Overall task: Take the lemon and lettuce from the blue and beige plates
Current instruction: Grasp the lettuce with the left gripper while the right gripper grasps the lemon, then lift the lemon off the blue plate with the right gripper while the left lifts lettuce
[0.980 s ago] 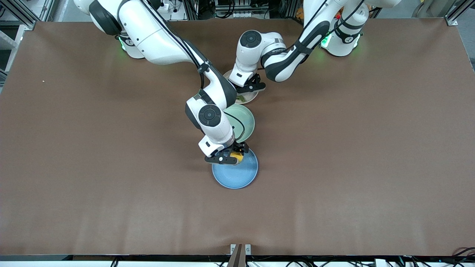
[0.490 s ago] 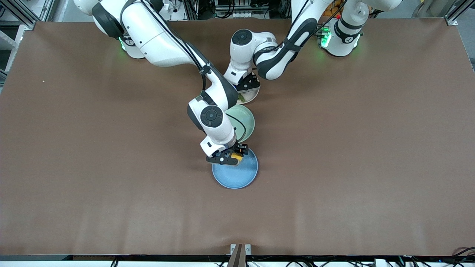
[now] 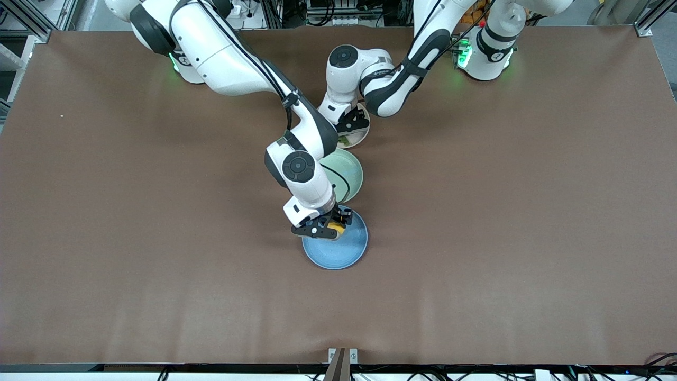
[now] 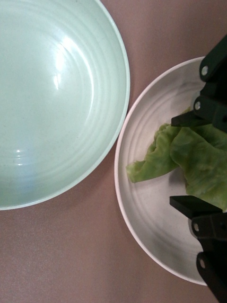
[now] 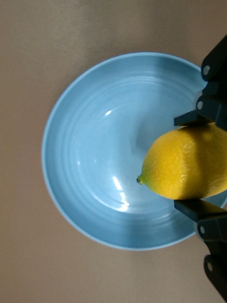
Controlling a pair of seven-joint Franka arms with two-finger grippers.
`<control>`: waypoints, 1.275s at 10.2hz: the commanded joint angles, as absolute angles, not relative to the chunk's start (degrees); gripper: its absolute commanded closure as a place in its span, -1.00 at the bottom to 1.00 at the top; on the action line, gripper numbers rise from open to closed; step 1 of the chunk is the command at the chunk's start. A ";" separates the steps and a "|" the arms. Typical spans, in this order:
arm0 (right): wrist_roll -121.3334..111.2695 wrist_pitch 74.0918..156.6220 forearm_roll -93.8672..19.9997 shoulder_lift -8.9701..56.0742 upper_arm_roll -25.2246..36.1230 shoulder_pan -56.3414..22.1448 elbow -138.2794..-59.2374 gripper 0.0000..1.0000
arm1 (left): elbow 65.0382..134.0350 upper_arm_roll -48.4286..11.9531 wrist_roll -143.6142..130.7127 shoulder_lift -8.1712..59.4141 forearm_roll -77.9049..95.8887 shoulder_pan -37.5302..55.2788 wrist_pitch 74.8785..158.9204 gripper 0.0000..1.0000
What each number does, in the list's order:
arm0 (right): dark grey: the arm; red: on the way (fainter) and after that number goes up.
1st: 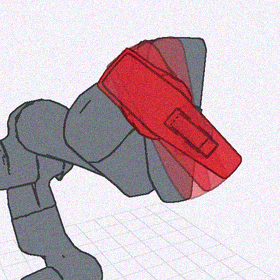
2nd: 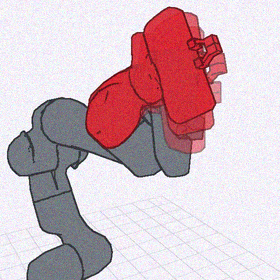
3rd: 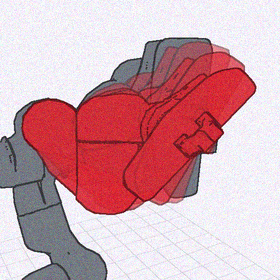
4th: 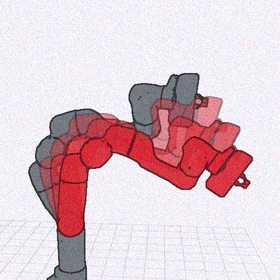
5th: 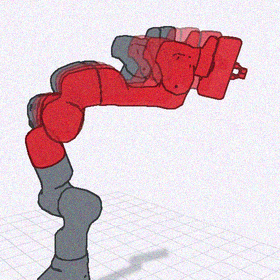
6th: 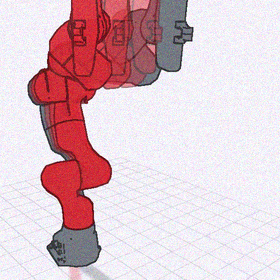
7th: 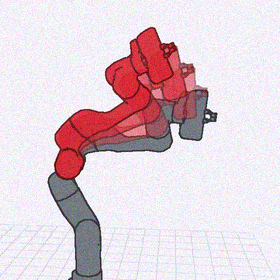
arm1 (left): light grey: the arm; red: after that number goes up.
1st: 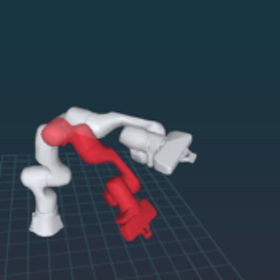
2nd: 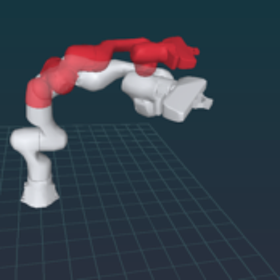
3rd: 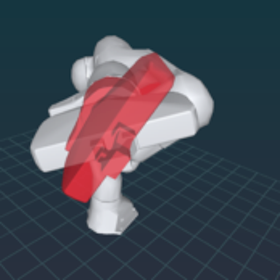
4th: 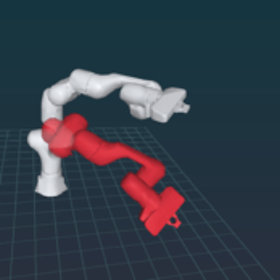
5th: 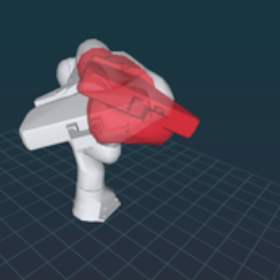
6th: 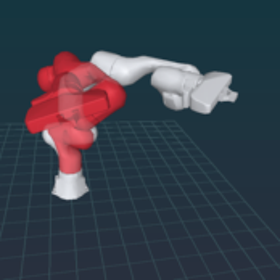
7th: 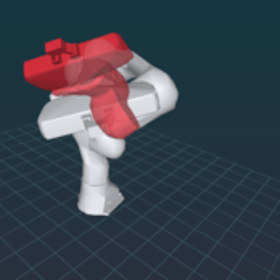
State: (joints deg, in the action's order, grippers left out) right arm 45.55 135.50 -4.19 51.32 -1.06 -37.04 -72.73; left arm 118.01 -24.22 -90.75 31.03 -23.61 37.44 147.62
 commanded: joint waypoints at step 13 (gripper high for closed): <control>18.22 95.36 -6.10 37.54 0.08 -8.81 -77.13 1.00 | 115.58 -23.11 -93.25 32.52 -27.16 39.46 145.99 1.00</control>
